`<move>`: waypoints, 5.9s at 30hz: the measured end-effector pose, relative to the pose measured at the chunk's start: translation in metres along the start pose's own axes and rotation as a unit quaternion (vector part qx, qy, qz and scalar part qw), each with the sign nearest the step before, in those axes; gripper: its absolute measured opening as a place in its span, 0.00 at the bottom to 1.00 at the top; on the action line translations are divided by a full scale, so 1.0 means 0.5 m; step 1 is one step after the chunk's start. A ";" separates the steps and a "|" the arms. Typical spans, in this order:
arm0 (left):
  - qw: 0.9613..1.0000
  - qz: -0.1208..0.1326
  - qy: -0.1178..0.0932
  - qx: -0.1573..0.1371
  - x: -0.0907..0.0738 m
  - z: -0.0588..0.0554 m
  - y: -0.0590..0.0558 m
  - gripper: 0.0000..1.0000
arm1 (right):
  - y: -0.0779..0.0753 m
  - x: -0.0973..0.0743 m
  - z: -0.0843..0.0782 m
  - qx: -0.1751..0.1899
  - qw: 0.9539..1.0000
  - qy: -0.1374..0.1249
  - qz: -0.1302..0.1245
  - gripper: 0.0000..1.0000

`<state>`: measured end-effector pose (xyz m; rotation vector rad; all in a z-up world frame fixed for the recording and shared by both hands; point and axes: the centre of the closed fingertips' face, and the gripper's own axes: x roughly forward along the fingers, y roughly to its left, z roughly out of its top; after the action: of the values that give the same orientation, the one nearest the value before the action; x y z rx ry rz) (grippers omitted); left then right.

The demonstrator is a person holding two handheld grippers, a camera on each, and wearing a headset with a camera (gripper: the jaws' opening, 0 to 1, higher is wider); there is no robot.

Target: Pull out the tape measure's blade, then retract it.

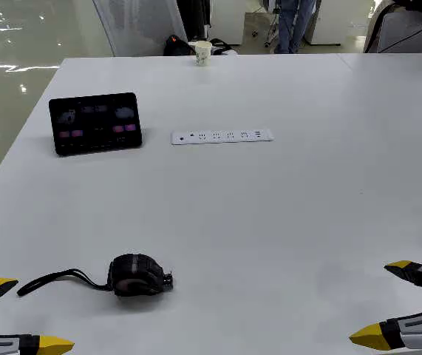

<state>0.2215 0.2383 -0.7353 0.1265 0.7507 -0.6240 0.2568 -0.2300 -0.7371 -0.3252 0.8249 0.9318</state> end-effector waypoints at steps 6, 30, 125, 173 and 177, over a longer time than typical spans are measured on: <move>1.000 -0.004 0.000 -0.001 -0.002 -0.003 -0.005 0.99 | 0.000 -0.002 0.006 -0.005 1.000 -0.001 -0.001 0.99; 1.000 -0.004 0.015 0.013 0.017 -0.009 0.000 0.99 | -0.018 0.028 0.028 -0.036 0.999 -0.021 -0.002 0.99; 0.922 -0.166 0.142 0.319 0.268 0.122 -0.114 0.42 | 0.228 0.389 0.307 -0.241 0.953 -0.001 0.183 0.82; 0.922 -0.147 0.147 0.327 0.277 0.114 -0.097 0.33 | 0.295 0.508 0.316 -0.312 0.932 0.033 0.184 0.13; 0.923 -0.154 0.144 0.323 0.277 0.113 -0.097 0.33 | 0.296 0.506 0.314 -0.312 0.930 0.037 0.191 0.12</move>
<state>0.3052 0.1138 -0.7814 0.7329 0.8303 -1.1602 0.2954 0.0924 -0.8092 -0.7735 0.6516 1.5558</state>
